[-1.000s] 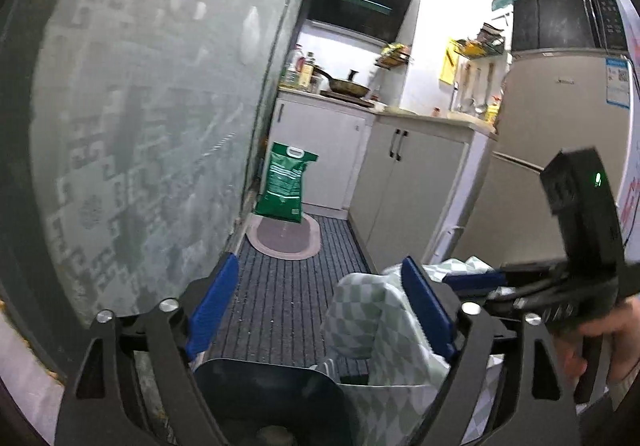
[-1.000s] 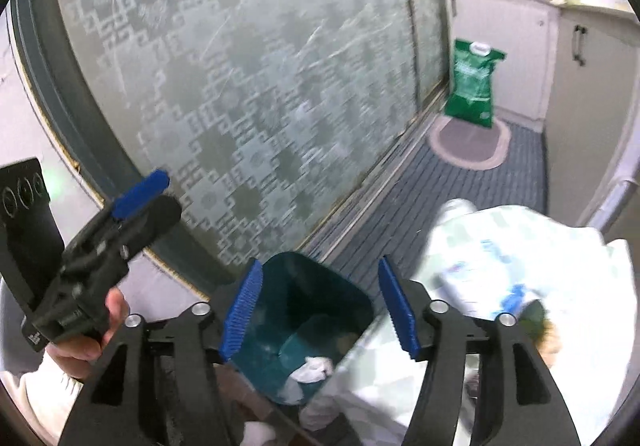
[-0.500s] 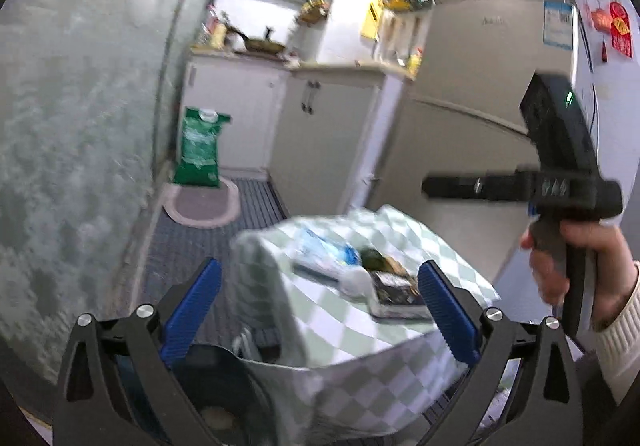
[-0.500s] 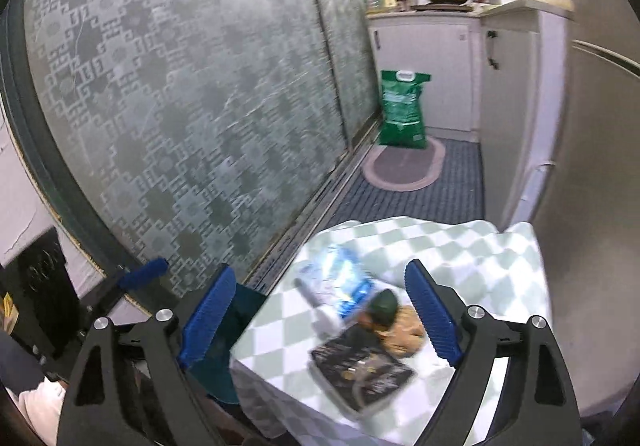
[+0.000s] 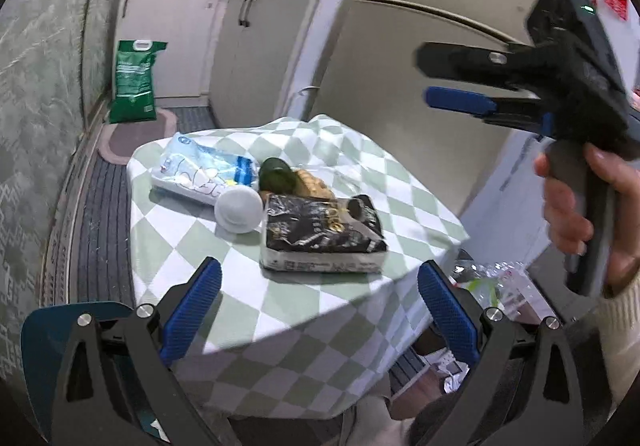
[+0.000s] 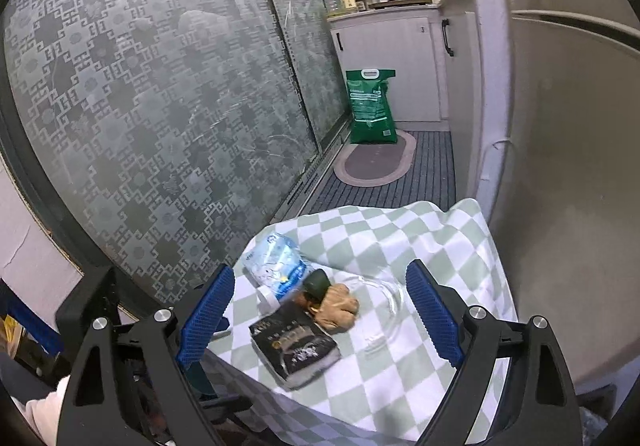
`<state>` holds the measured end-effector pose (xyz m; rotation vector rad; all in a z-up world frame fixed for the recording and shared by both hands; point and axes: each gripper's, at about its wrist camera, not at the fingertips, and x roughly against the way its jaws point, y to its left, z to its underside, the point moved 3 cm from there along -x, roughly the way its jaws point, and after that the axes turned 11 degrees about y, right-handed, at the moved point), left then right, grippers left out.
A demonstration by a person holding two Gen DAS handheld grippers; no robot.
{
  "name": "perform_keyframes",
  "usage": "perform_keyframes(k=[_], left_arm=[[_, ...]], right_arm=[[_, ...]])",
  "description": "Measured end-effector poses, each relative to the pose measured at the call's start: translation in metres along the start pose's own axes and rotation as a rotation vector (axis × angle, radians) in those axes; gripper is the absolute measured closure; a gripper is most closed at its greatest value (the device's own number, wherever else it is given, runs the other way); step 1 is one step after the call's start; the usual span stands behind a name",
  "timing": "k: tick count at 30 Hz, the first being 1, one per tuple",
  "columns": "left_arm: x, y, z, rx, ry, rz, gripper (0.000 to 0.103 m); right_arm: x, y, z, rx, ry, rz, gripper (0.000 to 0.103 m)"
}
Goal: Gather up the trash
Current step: 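Move the left tool to the table and grasp the black snack bag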
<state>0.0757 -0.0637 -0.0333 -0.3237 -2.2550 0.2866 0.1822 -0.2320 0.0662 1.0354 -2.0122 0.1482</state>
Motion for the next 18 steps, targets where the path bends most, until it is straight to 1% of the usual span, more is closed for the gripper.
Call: perform_keyframes(k=[4, 9, 15, 18], left_arm=[[-0.011, -0.001, -0.005, 0.027, 0.009, 0.004, 0.003], [-0.021, -0.011, -0.01, 0.008, 0.016, -0.015, 0.003], [-0.029, -0.016, -0.015, -0.001, 0.008, -0.066, 0.003], [-0.036, -0.019, -0.016, -0.021, 0.01, -0.117, 0.003]], right_arm=[[0.003, -0.007, 0.004, -0.004, 0.006, 0.002, 0.014], [0.003, -0.019, 0.011, -0.015, 0.019, 0.01, 0.014], [0.001, -0.03, 0.018, -0.029, 0.037, 0.019, 0.014], [-0.001, -0.034, 0.019, -0.024, 0.04, 0.031, 0.014]])
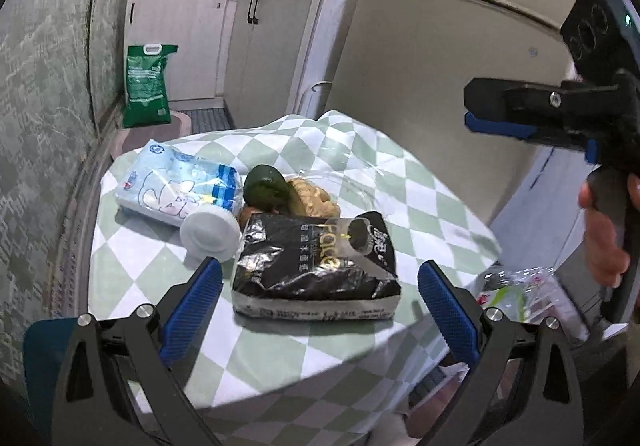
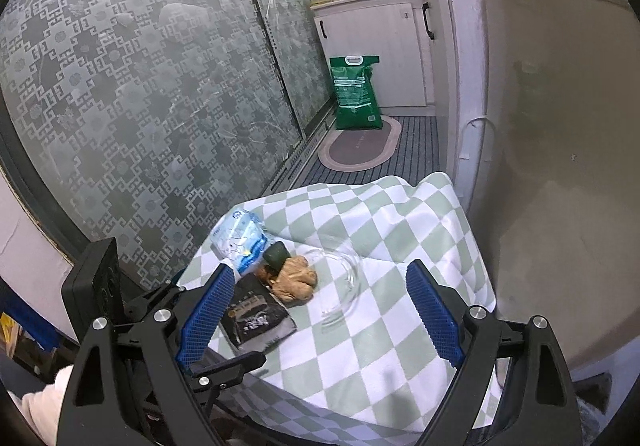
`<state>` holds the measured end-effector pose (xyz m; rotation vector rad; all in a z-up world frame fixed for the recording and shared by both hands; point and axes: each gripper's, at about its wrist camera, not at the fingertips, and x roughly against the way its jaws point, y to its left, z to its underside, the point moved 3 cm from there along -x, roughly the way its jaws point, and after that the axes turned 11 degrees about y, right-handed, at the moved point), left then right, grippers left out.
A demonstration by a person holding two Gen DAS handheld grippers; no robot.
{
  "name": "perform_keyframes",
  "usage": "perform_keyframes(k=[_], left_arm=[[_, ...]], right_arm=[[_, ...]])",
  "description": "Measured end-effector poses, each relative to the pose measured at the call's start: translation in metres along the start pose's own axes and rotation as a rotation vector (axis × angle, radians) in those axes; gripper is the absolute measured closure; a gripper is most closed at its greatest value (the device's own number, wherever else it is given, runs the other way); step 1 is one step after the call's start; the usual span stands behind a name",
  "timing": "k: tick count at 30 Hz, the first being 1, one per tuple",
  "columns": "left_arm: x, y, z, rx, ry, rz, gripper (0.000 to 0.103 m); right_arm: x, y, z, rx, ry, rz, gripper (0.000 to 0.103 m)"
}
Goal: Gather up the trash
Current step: 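Move the left tool to the table and grasp the black snack bag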
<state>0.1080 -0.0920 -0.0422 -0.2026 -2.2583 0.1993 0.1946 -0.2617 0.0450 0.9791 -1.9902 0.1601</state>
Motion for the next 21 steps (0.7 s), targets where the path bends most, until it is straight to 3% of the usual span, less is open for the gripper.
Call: perform_keyframes(k=[4, 6, 8, 14, 21], left_arm=[[-0.005, -0.005, -0.001, -0.028, 0.003, -0.055, 0.008], [-0.005, -0.004, -0.001, -0.029, 0.003, -0.074, 0.022], [-0.004, 0.001, -0.002, -0.006, 0.003, -0.064, 0.026], [-0.001, 0.007, -0.003, 0.025, -0.001, -0.022, 0.03], [0.008, 0.008, -0.002, 0.031, -0.023, -0.011, 0.03]], right_arm=[[-0.004, -0.005, 0.001, -0.002, 0.003, 0.016, 0.017], [-0.011, -0.008, 0.001, -0.006, 0.021, 0.025, 0.034], [-0.021, -0.011, 0.002, -0.014, 0.053, 0.019, 0.042], [-0.054, -0.017, 0.003, -0.033, 0.127, 0.021, 0.06], [-0.081, -0.021, 0.004, -0.032, 0.18, 0.06, 0.068]])
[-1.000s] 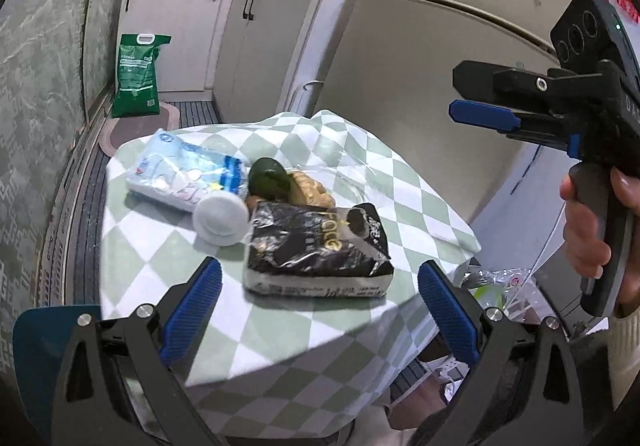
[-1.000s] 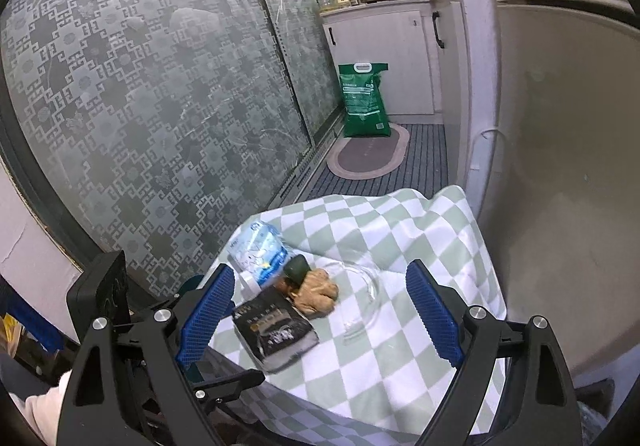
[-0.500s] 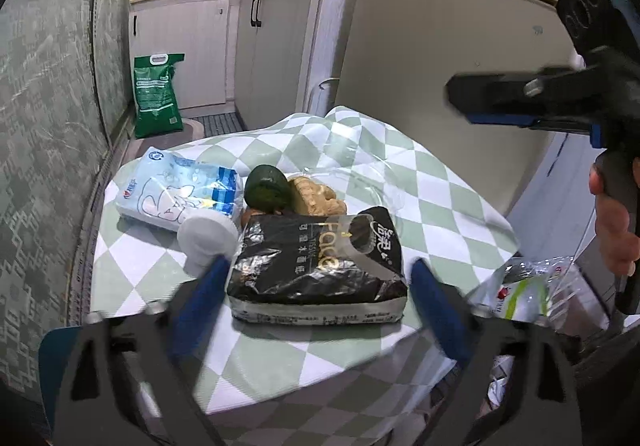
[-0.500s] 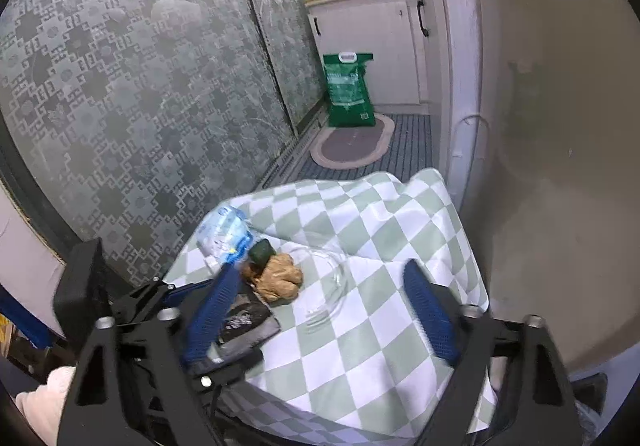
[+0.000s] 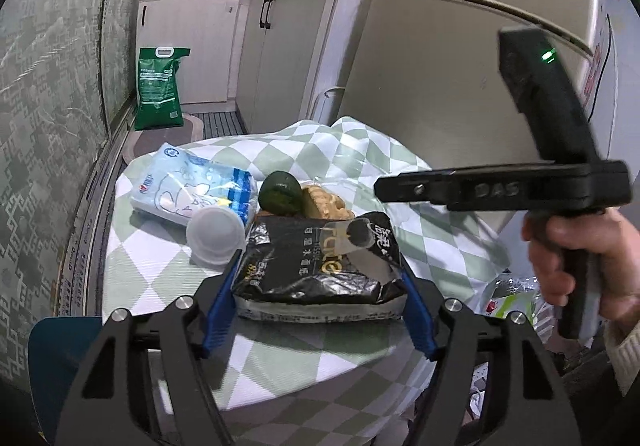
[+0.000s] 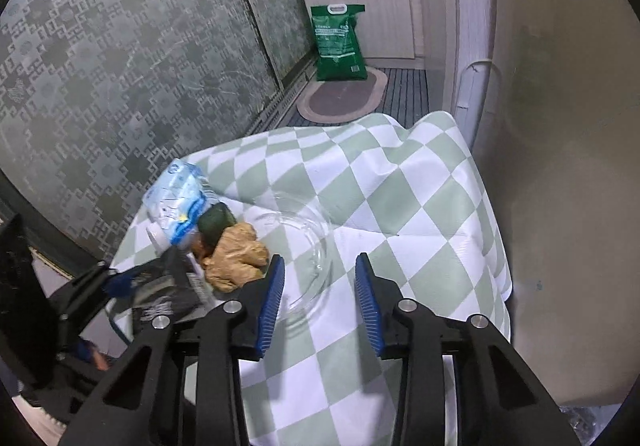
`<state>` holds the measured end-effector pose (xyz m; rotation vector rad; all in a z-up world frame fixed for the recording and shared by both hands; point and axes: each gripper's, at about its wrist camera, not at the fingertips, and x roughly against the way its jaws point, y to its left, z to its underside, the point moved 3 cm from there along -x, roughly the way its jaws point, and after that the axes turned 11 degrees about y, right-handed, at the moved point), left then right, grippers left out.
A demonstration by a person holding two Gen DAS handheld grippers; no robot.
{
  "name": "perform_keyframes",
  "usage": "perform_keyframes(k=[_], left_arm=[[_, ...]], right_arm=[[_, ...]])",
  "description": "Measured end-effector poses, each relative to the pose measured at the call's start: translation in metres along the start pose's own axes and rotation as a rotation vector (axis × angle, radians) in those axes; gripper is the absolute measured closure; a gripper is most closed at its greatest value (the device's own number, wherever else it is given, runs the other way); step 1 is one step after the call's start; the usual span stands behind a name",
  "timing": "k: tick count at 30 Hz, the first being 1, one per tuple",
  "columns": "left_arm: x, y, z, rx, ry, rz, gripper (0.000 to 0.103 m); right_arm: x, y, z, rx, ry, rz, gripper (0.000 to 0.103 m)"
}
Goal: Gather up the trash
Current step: 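Lift the black bag with the left tool while the right tool grasps clear plastic wrap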
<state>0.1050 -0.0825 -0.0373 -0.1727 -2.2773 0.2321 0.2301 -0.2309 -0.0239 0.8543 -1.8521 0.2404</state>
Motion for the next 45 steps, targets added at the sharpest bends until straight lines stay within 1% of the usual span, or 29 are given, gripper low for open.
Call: perform_keyframes(k=[1, 3, 7, 9, 11, 12, 13, 16, 17, 19, 23, 26, 32, 35, 37, 45], left_arm=[[0.002, 0.0, 0.0, 0.001, -0.006, 0.004, 0.03], [0.007, 0.002, 0.0, 0.003, -0.019, 0.014, 0.03], [0.015, 0.006, 0.0, 0.014, -0.043, 0.043, 0.03], [0.019, 0.008, -0.001, 0.017, -0.057, 0.061, 0.03], [0.025, 0.008, -0.001, 0.019, -0.075, 0.08, 0.03], [0.028, 0.008, -0.001, 0.017, -0.085, 0.091, 0.03], [0.032, 0.008, -0.001, 0.014, -0.1, 0.099, 0.03], [0.042, 0.01, -0.002, 0.017, -0.137, 0.115, 0.03], [0.044, 0.011, -0.003, 0.02, -0.146, 0.118, 0.03], [0.053, 0.015, -0.004, 0.027, -0.172, 0.114, 0.03], [0.074, 0.028, -0.006, 0.056, -0.233, 0.094, 0.03], [0.087, 0.04, -0.007, 0.08, -0.261, 0.076, 0.03], [0.104, 0.071, -0.005, 0.144, -0.289, 0.015, 0.03], [0.111, 0.087, -0.002, 0.179, -0.296, -0.02, 0.03], [0.116, 0.1, 0.001, 0.209, -0.3, -0.057, 0.03], [0.132, 0.146, 0.014, 0.323, -0.3, -0.142, 0.03]], right_arm=[[-0.003, 0.0, 0.0, 0.0, 0.007, 0.005, 0.07], [-0.007, -0.001, -0.001, 0.0, 0.018, 0.012, 0.08], [-0.009, -0.001, -0.004, -0.005, 0.019, 0.004, 0.081], [-0.011, 0.002, -0.006, 0.008, 0.022, 0.021, 0.081], [-0.013, 0.009, -0.007, 0.043, 0.024, 0.065, 0.081], [-0.014, 0.011, -0.008, 0.052, 0.024, 0.075, 0.085], [-0.015, 0.014, -0.008, 0.061, 0.028, 0.084, 0.085], [-0.015, 0.017, -0.011, 0.066, 0.028, 0.125, 0.098], [-0.013, 0.017, -0.013, 0.067, 0.024, 0.146, 0.1], [-0.01, 0.017, -0.014, 0.066, 0.015, 0.151, 0.1], [0.0, 0.019, -0.017, 0.078, -0.015, 0.182, 0.1], [0.006, 0.022, -0.021, 0.089, -0.034, 0.209, 0.1], [0.025, 0.038, -0.026, 0.123, -0.085, 0.233, 0.1], [0.032, 0.048, -0.03, 0.135, -0.104, 0.228, 0.1], [0.038, 0.057, -0.031, 0.141, -0.118, 0.22, 0.1], [0.049, 0.097, -0.037, 0.191, -0.148, 0.158, 0.1]])
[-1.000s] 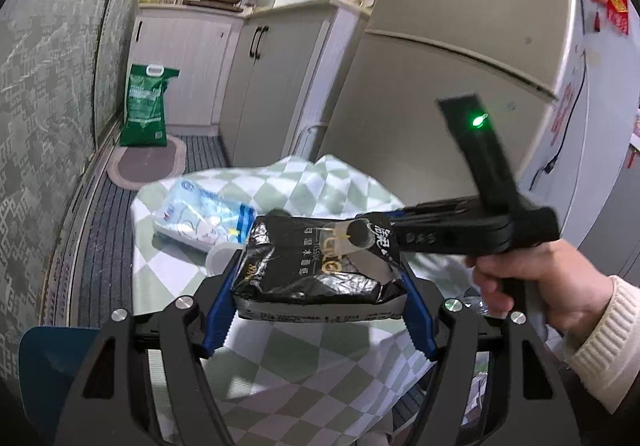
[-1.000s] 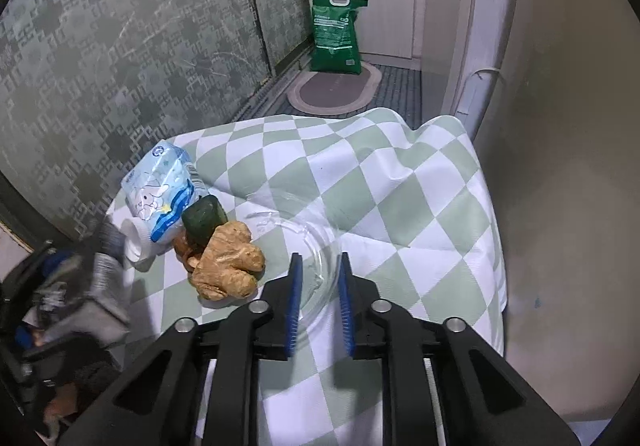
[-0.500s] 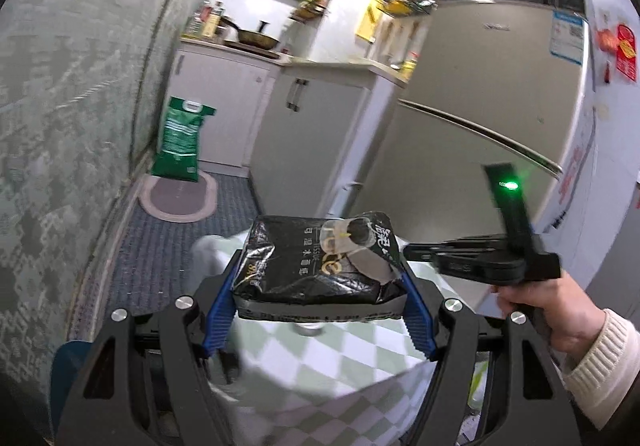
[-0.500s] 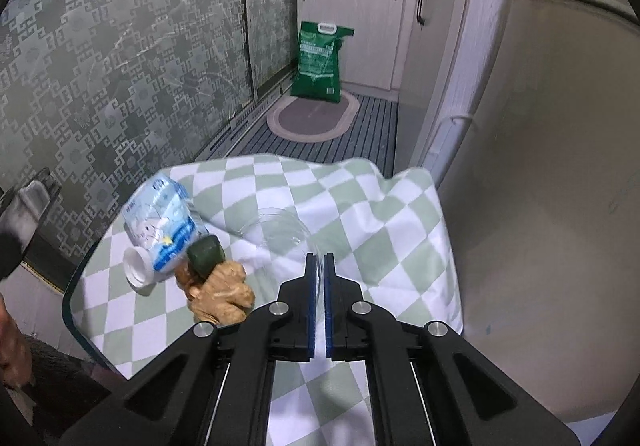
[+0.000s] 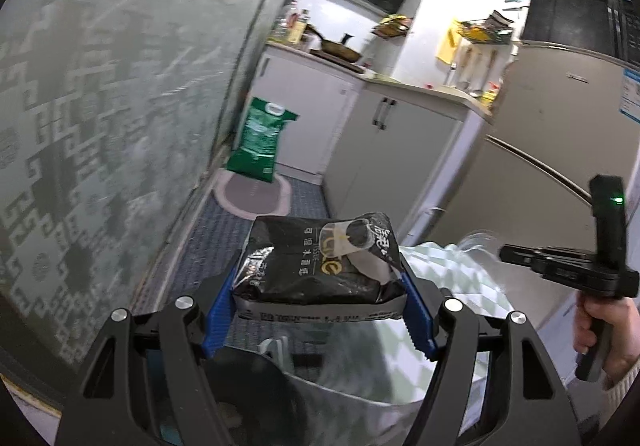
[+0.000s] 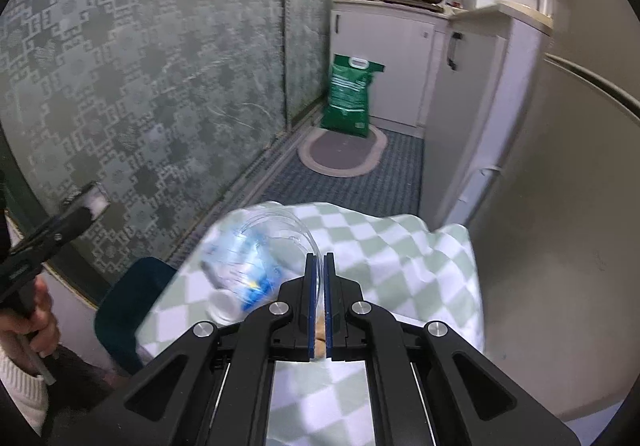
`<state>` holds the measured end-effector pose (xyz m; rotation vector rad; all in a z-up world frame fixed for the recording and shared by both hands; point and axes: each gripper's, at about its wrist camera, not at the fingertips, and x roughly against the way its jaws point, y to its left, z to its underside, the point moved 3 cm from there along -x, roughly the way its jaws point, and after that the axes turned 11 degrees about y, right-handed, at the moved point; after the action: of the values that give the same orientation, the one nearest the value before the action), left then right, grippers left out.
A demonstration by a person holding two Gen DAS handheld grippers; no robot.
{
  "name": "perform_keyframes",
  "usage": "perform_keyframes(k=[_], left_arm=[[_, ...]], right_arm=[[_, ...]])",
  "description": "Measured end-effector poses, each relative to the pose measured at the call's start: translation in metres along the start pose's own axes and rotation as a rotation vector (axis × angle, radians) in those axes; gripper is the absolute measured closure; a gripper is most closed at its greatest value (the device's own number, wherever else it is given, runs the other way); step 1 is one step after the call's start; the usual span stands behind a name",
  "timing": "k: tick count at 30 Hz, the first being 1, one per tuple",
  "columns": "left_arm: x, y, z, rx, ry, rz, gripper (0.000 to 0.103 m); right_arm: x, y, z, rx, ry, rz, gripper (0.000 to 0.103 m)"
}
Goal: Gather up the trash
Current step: 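Lift the black bag with the left tool while the right tool grasps clear plastic wrap, then carry the black bag and plastic wrap over the teal bin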
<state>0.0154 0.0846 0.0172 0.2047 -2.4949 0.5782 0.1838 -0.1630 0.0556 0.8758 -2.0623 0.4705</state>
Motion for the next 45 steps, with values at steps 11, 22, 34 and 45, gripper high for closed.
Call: perform_keyframes(k=[11, 22, 34, 45], left_arm=[[0.001, 0.043, 0.004, 0.048, 0.07, -0.144, 0.03], [-0.021, 0.077, 0.023, 0.039, 0.27, -0.271, 0.03], [-0.051, 0.099, 0.054, 0.015, 0.502, -0.317, 0.03], [-0.08, 0.126, 0.093, 0.018, 0.717, -0.37, 0.027]], right_arm=[[0.0, 0.052, -0.018, 0.058, -0.004, -0.104, 0.1], [-0.016, 0.102, -0.027, 0.132, 0.048, -0.152, 0.1], [-0.054, 0.154, -0.026, 0.226, 0.183, -0.167, 0.1], [-0.117, 0.197, -0.01, 0.31, 0.36, -0.134, 0.1]])
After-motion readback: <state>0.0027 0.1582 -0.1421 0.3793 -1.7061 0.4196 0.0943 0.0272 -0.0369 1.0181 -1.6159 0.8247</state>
